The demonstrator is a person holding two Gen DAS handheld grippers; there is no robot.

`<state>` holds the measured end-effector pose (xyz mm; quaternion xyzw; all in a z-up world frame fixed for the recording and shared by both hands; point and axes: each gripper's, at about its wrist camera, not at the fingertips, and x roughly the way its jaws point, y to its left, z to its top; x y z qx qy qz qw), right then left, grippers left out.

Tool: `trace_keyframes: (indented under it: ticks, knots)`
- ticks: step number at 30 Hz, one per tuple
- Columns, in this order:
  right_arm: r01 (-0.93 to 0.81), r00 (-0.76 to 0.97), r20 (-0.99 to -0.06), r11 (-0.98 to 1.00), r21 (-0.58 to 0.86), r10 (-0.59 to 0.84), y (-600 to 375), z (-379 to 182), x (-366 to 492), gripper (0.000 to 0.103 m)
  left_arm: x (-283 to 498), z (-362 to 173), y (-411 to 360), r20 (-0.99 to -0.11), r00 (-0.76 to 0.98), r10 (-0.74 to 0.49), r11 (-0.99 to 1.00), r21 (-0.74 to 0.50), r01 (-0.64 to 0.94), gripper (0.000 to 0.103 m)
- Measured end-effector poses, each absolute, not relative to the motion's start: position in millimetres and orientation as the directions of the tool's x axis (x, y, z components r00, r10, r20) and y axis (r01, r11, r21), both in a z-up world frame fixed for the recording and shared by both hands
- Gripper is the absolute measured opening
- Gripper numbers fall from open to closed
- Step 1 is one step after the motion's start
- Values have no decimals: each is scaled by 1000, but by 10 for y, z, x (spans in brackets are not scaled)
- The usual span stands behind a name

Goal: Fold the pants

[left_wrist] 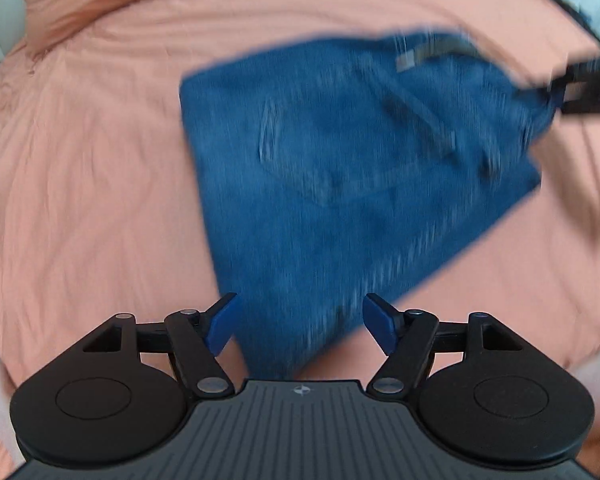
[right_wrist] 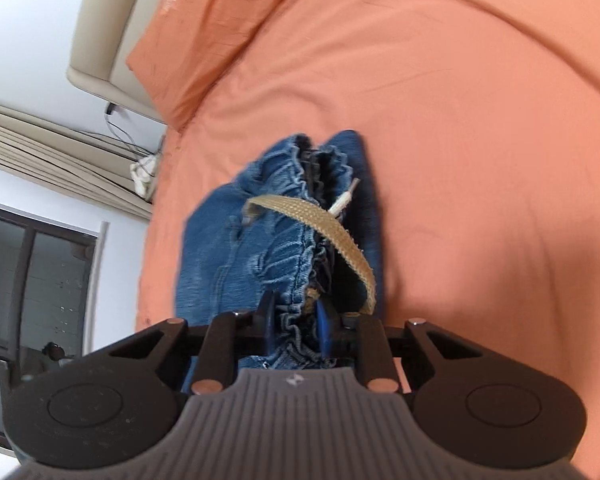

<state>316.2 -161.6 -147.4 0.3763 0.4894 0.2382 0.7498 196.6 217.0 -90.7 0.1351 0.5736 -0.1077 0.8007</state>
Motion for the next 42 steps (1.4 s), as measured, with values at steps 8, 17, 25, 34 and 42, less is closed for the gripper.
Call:
trace_keyframes:
  ticks: [8,17,25,34,42]
  knots:
    - [58,433,-671,725,687,602,-1547,-1529,2960,16,1829,-1175,2318,-940,333,73,951,167,262,34]
    - [31,448,-758,840,542,473,-1275,-1487,3009,27,1834,-1280,2384,-952,244,184,956,231,180,30]
    - [-117,572,-728,916,384,378,-1131,-763,2580,53,1458,-312,2168,-848,507,156,966,239,102,55]
    - [-251,757,-530,918,306,384,-855,173,1442,73,823,582,1560,-598,795,100,995,84,-62,82]
    - [-266,831,-451,945,190,325,-626,295,551,81,443,562,1321,-578,806,128,987,-3,-159,84]
